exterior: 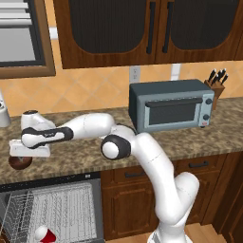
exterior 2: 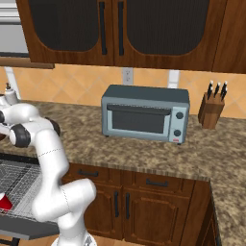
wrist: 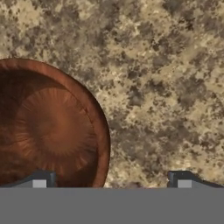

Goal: Pick up the cup and bowl from the counter, place them in the dishwasher, and close the dishwasher door.

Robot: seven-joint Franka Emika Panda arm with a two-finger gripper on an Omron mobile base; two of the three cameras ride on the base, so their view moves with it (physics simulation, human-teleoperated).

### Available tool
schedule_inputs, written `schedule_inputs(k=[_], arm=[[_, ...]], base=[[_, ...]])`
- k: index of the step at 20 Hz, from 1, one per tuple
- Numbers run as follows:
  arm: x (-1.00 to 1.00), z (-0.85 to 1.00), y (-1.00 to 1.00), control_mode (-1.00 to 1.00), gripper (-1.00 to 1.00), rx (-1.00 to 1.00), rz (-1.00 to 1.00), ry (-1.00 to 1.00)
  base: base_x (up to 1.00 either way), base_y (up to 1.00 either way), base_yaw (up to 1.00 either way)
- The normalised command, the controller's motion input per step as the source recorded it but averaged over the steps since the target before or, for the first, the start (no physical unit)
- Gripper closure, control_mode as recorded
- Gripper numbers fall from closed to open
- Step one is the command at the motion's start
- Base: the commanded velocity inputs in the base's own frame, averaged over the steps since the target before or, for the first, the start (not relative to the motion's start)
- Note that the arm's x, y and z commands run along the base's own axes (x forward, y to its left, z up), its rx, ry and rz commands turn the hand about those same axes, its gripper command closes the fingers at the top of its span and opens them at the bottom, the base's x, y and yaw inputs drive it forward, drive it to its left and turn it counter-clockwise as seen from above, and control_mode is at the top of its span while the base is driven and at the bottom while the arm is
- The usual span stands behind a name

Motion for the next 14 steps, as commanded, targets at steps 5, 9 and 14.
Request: schedule_inputs(k=[5, 9, 14], arm=[[0.29, -0.01, 0.00, -1.00, -1.00, -0.05, 0.00, 0.00], [0.14, -0.01, 0.19, -1.00, -1.00, 0.00, 0.00, 0.00], [0.01, -0.08, 0.11, -1.00, -1.00, 0.00, 0.00, 0.00]], base=[[0.00, 0.00, 0.00], [0.00, 0.00, 0.00], [0.00, 0.00, 0.00]])
